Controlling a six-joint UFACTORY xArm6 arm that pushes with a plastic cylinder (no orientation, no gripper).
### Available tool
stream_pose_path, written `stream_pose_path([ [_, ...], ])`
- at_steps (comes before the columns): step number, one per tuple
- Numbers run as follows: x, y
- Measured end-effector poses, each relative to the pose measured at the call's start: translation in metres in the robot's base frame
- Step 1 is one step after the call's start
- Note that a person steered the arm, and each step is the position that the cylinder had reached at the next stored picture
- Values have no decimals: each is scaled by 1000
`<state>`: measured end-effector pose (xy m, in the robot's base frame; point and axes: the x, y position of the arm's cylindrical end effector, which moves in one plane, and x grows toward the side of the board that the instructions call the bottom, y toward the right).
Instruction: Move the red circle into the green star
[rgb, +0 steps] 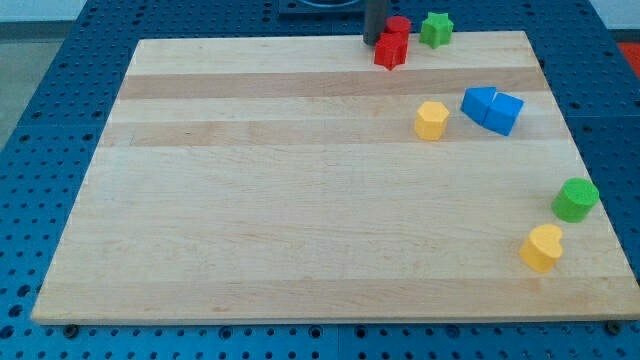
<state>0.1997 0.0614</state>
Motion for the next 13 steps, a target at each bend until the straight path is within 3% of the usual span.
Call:
stream_pose_path([
  [2, -6, -14],
  [5, -7, 48],
  [7, -8, 43],
  [8, -6, 34],
  [10, 1, -49],
  [11, 31, -52],
  [13, 48, 23],
])
